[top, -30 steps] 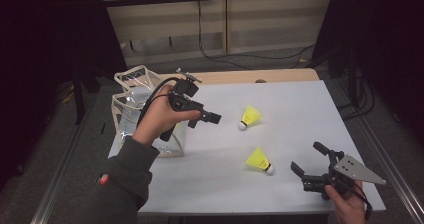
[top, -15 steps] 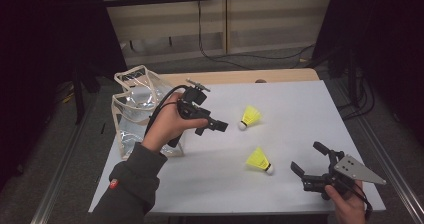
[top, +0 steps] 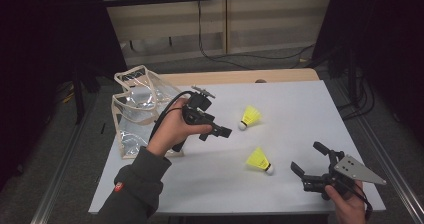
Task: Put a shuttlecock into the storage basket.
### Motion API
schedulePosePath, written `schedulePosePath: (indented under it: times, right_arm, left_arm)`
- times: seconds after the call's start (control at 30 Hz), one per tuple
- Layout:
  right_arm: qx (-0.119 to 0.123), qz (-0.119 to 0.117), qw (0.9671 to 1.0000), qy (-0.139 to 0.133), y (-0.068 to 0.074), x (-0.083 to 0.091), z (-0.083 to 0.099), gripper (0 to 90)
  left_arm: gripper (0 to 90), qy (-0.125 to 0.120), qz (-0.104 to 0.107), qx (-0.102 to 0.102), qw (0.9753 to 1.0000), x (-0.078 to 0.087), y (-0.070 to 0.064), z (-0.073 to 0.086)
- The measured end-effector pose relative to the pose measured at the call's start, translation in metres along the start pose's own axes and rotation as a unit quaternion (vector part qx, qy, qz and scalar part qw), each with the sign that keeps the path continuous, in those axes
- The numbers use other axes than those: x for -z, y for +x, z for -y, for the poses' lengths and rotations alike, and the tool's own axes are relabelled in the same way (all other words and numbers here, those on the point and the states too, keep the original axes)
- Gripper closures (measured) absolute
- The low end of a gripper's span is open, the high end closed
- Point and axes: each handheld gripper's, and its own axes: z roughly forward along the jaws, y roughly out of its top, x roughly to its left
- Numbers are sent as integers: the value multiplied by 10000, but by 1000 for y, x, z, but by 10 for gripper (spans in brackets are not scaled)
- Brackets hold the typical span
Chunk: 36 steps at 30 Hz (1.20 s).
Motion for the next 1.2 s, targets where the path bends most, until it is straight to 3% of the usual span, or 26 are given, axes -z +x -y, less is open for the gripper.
schedulePosePath:
  times: [0.23, 0.27, 0.4, 0.47, 0.6, 0.67, 0.8, 1.2]
  right_arm:
    - [-4, 2, 10000, 0, 0, 0, 0, 5]
    - [-2, 6, 10000, 5, 0, 0, 0, 5]
    - [-1, 1, 10000, -4, 0, 0, 0, 5]
    - [4, -8, 10000, -5, 0, 0, 0, 5]
    - [6, -4, 10000, -1, 0, 0, 0, 5]
    - [11, -3, 10000, -2, 0, 0, 0, 5]
    - [13, -5, 10000, -5, 0, 0, 0, 5]
    - [19, -3, 10000, -1, 1, 0, 0, 5]
  left_arm:
    - [114, -73, 49, 92, 9999, -6, -1, 4]
    - [114, -10, 66, 1, 10000, -6, 0, 4]
    - [114, -43, 24, 88, 9999, -10, -2, 6]
    - [114, 8, 62, -3, 10000, -10, -1, 6]
    - [114, -50, 61, 95, 9999, -14, -3, 8]
    - [114, 2, 87, -2, 10000, -14, -2, 8]
    - [114, -39, 98, 48, 9999, -18, -4, 11]
    - [114, 33, 172, -108, 9998, -25, -7, 15]
